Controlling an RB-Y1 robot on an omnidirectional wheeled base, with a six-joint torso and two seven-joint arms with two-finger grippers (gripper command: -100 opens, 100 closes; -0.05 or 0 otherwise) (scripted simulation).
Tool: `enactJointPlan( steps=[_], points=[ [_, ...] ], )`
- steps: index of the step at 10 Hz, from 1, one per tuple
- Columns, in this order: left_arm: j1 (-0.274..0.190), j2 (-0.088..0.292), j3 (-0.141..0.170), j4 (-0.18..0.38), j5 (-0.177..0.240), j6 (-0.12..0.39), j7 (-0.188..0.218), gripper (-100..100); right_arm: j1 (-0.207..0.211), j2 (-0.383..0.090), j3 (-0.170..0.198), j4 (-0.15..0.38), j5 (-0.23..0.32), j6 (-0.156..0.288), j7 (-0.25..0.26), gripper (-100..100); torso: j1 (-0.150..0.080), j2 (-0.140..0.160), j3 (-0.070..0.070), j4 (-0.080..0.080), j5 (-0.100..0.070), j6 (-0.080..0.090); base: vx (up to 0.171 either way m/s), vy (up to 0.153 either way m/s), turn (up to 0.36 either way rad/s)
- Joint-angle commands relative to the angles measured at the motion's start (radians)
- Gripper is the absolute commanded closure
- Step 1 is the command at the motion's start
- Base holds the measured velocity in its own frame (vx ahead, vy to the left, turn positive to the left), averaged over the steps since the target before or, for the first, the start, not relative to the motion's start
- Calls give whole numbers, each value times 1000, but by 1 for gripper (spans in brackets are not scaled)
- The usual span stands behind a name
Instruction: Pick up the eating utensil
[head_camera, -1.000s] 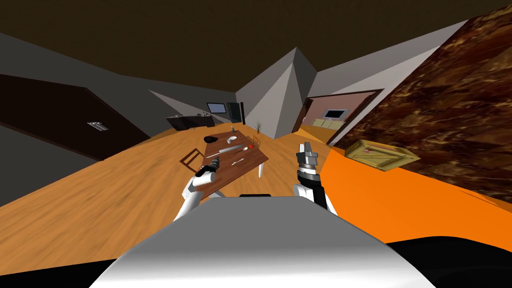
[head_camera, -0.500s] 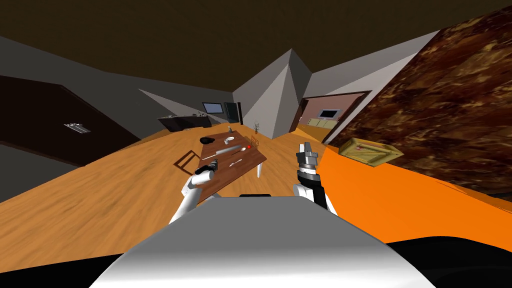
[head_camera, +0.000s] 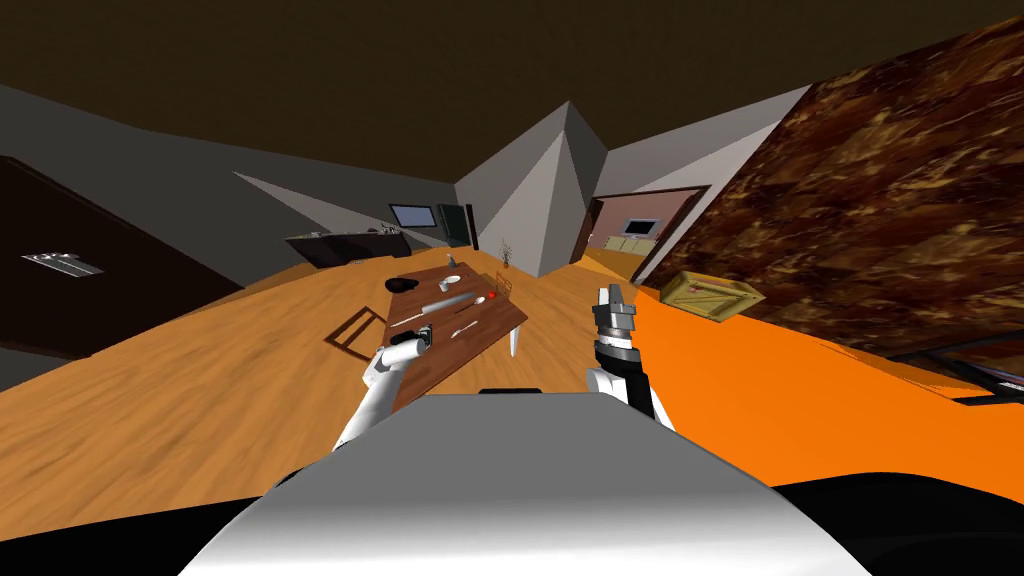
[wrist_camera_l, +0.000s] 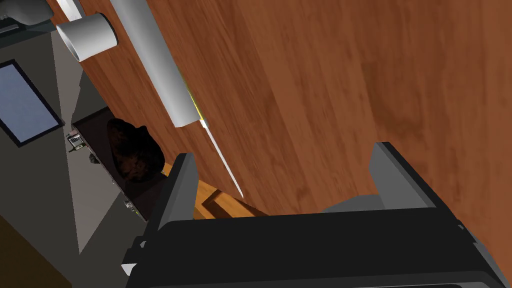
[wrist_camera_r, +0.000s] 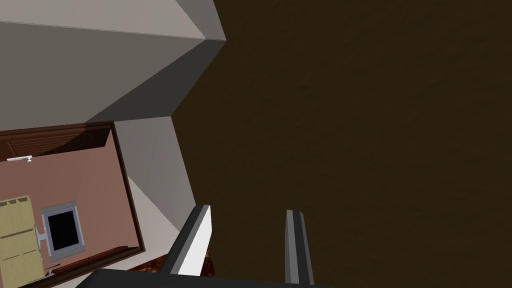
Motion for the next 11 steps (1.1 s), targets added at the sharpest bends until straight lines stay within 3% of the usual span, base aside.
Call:
enactJointPlan(
  steps=[1,5,8,10,11],
  points=[
    [-10,8,9,29,0,43,7,-100,0,0,0,0,0,0,0,0,0,0,0,0,0,0,27,-15,-71],
    [-73,44,49,145,-9,149,39,-100,0,0,0,0,0,0,0,0,0,0,0,0,0,0,33,-23,-155],
    [-93,56,61,204,-12,189,49,-100,0,0,0,0,0,0,0,0,0,0,0,0,0,0,33,-15,-116],
    [-130,79,84,273,-19,253,69,-100,0,0,0,0,0,0,0,0,0,1,0,0,0,0,36,-20,-213],
    [-130,79,84,283,-19,254,69,-100,0,0,0,0,0,0,0,0,0,0,0,0,0,0,36,-16,-85]
  ],
)
